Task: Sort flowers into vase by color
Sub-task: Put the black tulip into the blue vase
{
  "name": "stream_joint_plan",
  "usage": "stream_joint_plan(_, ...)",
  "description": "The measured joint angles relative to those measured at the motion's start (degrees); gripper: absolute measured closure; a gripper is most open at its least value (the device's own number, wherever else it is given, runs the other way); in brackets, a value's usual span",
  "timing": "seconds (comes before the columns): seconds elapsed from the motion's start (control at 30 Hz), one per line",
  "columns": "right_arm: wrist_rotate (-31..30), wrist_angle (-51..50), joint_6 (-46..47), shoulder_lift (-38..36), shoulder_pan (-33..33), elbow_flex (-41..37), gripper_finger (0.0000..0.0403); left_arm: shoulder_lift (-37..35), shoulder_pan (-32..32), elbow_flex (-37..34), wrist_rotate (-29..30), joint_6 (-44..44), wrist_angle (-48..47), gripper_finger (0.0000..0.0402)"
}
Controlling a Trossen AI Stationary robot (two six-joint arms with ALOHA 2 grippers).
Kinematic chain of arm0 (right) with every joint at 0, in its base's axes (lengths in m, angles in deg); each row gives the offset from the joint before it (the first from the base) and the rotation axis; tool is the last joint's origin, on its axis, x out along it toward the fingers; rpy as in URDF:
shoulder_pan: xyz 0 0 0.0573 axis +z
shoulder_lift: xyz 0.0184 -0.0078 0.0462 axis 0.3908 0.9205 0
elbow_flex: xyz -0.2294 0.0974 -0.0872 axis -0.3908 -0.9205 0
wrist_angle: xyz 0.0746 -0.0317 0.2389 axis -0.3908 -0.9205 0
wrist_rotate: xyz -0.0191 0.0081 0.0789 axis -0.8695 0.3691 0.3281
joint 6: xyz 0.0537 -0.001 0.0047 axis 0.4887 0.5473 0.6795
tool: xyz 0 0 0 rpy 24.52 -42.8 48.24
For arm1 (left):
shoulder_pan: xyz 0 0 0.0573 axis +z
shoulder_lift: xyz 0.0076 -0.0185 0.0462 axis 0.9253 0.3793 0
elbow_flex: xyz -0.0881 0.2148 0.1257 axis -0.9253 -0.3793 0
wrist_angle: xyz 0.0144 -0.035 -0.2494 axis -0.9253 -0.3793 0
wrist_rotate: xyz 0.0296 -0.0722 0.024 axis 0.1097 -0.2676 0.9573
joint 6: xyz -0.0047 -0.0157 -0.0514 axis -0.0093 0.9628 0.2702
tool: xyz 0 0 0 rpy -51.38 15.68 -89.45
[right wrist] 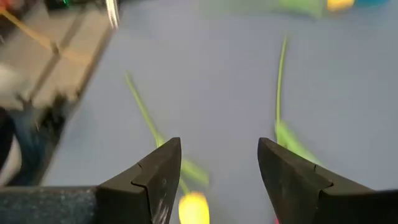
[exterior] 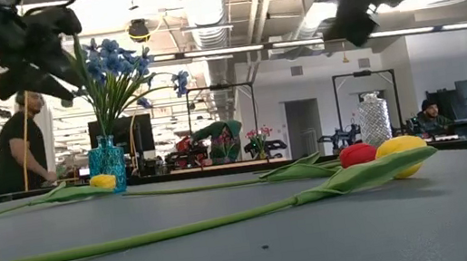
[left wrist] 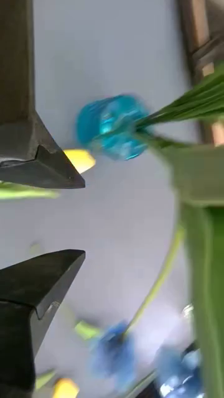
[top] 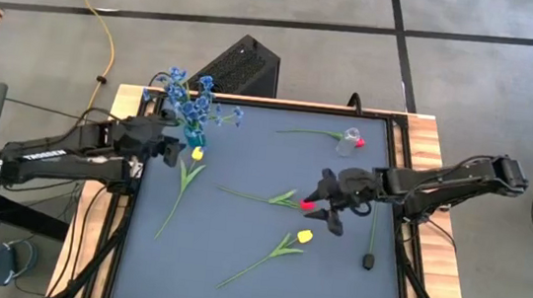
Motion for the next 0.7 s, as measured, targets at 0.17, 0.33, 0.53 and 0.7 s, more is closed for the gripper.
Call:
stream_joint_plan(0.17, 0.00, -12.64, -3.42, 0.01, 1.70, 0.00, 0.0163, 1.85, -4.10, 0.60, -4.95, 4.59, -5.59, 0.0244)
stream_joint_plan(0.33, -0.02, -24.77, -11.27, 0.04, 4.18, 0.00, 0.0163, 4.92, -12.49, 0.60, -7.42, 7.93, -6.82, 0.0244)
stream_joint_plan(0.53, -0.01, -26.08, -13.11, 0.06, 7.86, 0.02, 0.0163, 8.46, -25.51, 0.60, -5.92, 14.47, -6.09, 0.0244)
stream_joint_plan(0.7, 0.00, -25.36, -14.35, 0.27, 11.90, 0.02, 0.0163, 12.06, -34.68, 0.58, -0.17, 17.21, -2.31, 0.0244)
